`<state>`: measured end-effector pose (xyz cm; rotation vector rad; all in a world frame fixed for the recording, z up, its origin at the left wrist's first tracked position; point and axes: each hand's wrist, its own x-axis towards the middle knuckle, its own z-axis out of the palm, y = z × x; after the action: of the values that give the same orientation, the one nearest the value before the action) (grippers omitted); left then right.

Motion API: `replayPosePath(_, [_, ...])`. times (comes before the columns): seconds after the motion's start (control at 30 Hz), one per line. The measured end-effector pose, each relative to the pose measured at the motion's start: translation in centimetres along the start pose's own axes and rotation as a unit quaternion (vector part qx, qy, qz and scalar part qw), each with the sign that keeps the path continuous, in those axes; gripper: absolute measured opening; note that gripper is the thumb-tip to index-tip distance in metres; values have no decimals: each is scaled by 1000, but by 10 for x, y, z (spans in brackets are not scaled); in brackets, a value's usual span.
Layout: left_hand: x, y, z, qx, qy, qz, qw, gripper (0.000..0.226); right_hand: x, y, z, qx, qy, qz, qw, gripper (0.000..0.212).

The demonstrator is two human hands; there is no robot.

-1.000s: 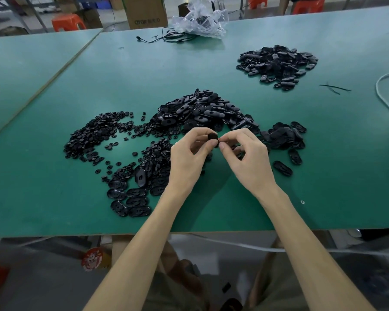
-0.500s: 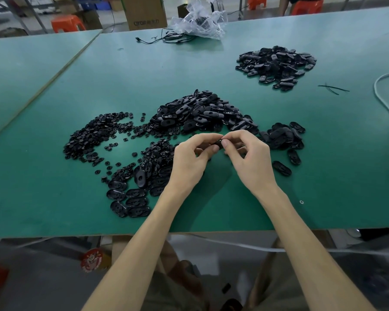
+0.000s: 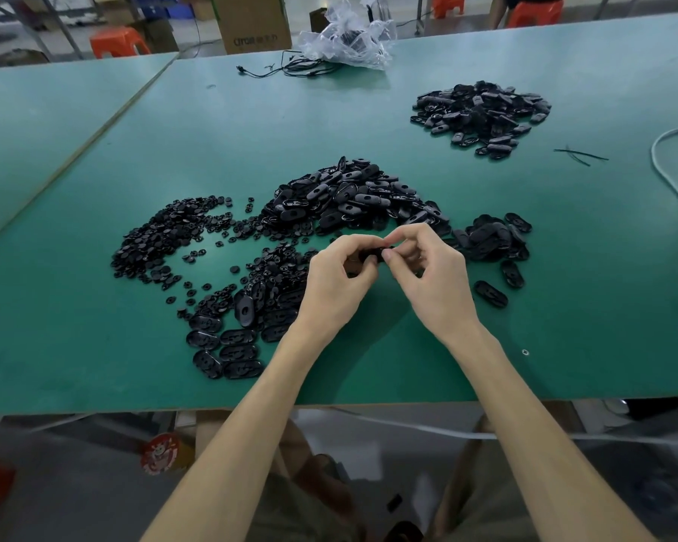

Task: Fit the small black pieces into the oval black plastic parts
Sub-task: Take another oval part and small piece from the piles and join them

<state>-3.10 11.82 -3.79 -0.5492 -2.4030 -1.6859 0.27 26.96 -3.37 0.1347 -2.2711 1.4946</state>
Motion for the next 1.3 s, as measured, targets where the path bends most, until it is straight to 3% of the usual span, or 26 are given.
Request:
replayPosePath(0.67, [0,1,-4,-44,10,-12,999,27,0,2,1,-74,4,-75,994,24])
replayPosePath(0.8, [0,5,-2,-18,31,18,999,24,0,-2,0,-72,58,-82,992,23])
replayPosePath(0.87, [0,5,-2,25,44,29,998,26,2,-2,-2,-69,139,-54,986,28])
replayPosePath(1.0, [-1,3,-3,111,78,23,990,31,9,5,-12,-2,290,100,952,47])
replayPosePath(1.13, [-1,2,0,204,41,23,978,35,10,10,-15,19,307,180,934,63])
replayPosePath(1.3, [-2,3,10,334,-77,97,934,42,10,12,-16,9,294,196,935,67])
